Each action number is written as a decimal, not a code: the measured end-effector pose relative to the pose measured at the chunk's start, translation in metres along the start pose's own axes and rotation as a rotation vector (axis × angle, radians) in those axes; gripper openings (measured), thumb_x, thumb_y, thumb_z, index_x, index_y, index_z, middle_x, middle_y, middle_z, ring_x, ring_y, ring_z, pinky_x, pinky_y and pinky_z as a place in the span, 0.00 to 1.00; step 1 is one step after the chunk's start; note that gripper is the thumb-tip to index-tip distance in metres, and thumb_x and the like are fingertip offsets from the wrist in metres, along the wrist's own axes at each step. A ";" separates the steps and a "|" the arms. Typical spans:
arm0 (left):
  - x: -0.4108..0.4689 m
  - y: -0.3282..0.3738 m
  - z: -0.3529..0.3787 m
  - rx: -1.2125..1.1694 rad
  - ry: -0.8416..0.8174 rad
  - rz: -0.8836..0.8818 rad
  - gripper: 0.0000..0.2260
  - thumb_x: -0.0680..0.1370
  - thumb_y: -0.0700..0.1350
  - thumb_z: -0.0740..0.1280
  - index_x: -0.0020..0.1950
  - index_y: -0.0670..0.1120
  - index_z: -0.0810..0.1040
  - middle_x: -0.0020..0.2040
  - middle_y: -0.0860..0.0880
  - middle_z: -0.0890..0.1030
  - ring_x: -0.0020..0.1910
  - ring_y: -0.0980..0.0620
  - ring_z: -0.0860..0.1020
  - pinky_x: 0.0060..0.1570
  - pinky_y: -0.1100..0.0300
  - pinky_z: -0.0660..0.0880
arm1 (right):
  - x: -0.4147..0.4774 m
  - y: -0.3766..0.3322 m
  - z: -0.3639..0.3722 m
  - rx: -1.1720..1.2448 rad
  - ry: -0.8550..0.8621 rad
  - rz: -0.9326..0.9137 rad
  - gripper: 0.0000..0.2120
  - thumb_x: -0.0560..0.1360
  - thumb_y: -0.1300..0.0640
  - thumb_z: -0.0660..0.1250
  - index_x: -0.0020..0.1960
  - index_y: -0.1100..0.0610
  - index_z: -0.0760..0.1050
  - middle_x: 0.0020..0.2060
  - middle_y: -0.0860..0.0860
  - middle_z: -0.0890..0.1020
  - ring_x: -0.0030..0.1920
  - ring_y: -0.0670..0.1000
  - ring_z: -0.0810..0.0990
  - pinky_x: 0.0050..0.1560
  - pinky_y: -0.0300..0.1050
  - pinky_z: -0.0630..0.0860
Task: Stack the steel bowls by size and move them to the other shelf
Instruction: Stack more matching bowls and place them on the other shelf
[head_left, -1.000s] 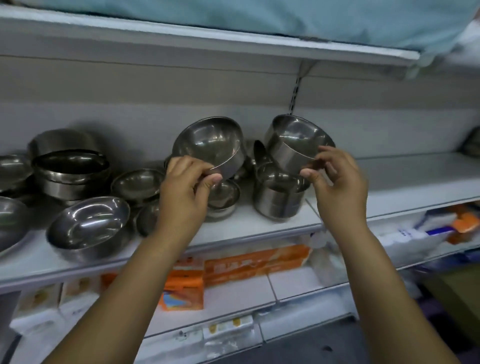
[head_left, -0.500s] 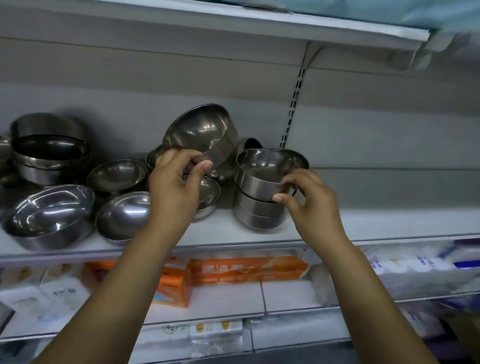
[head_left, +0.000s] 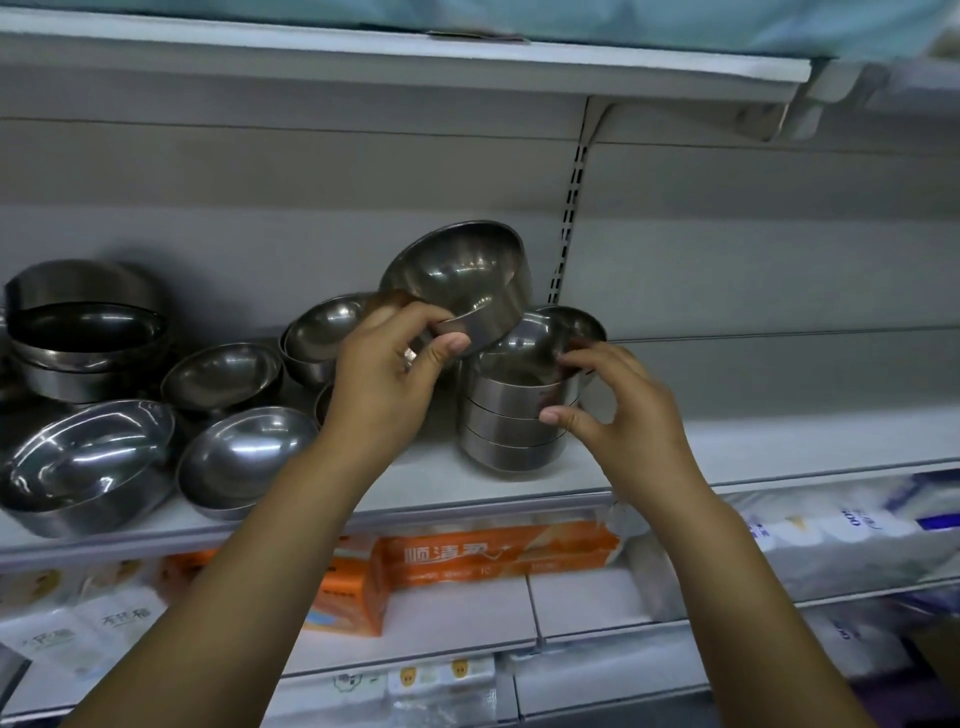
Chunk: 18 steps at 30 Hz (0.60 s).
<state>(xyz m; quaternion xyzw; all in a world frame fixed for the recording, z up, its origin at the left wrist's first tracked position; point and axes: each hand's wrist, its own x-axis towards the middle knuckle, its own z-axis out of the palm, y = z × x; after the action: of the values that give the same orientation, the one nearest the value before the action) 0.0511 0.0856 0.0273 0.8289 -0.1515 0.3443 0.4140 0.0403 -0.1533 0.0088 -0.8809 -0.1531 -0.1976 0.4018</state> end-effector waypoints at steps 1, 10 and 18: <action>0.002 0.001 0.002 -0.005 -0.034 0.020 0.03 0.78 0.41 0.74 0.51 0.44 0.85 0.45 0.52 0.79 0.46 0.67 0.74 0.46 0.76 0.66 | -0.001 -0.001 -0.003 0.033 0.028 0.017 0.25 0.70 0.55 0.81 0.65 0.48 0.78 0.62 0.39 0.76 0.60 0.35 0.73 0.59 0.18 0.62; 0.014 0.011 0.025 -0.028 -0.235 0.128 0.04 0.78 0.44 0.73 0.50 0.45 0.84 0.45 0.52 0.79 0.47 0.49 0.76 0.45 0.68 0.69 | 0.002 0.006 -0.011 0.253 0.015 0.138 0.44 0.65 0.43 0.78 0.76 0.36 0.63 0.67 0.29 0.69 0.69 0.34 0.70 0.64 0.27 0.65; 0.012 0.004 0.029 0.009 -0.292 0.203 0.07 0.76 0.46 0.73 0.49 0.43 0.85 0.42 0.52 0.78 0.45 0.56 0.71 0.44 0.73 0.66 | -0.001 0.011 -0.002 0.291 -0.096 0.159 0.54 0.65 0.46 0.80 0.81 0.35 0.52 0.78 0.38 0.65 0.74 0.40 0.68 0.67 0.30 0.68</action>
<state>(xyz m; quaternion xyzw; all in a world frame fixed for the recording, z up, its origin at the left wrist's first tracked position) 0.0706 0.0605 0.0259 0.8524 -0.2913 0.2611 0.3470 0.0435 -0.1618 0.0018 -0.8311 -0.1289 -0.0988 0.5319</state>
